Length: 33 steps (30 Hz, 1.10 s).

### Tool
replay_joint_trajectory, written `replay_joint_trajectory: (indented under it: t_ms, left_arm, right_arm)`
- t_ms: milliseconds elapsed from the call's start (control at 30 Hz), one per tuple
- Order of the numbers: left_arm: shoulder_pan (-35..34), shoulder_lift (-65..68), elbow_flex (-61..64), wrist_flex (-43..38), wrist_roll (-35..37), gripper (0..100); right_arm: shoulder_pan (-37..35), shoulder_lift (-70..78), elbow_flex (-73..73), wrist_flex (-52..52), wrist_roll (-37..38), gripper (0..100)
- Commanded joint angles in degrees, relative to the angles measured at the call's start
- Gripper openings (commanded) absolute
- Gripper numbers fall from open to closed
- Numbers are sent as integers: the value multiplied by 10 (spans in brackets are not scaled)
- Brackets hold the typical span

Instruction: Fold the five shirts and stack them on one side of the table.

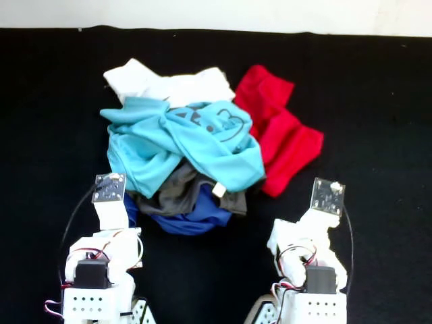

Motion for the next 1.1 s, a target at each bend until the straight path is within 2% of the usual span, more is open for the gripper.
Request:
replay_joint_trajectory:
  t_ms: [0,467,633,700,833,933,1033,1067]
  left_arm:
    - [6,0,7,4,3,10]
    - [8,0,7,4,2,13]
    - [92,0,7,-1,1,13]
    - [109,0,7,-47,1,14]
    - [73,0,7,-207,1,15]
    - [45,0,2,-255,2,98]
    - [27,2,-21,-249,17,265]
    - [23,2,-36,-241,44,314]
  right_arm:
    - [-6,-2,71,3,-2,9]
    - [-6,-2,71,3,-2,9]
    - [-6,-2,71,3,-2,9]
    - [-6,-2,71,3,-2,9]
    - [-6,-2,71,3,-2,9]
    - [-6,-2,71,3,-2,9]
    - [-6,-2,71,3,-2,9]
    - [-6,-2,71,3,-2,9]
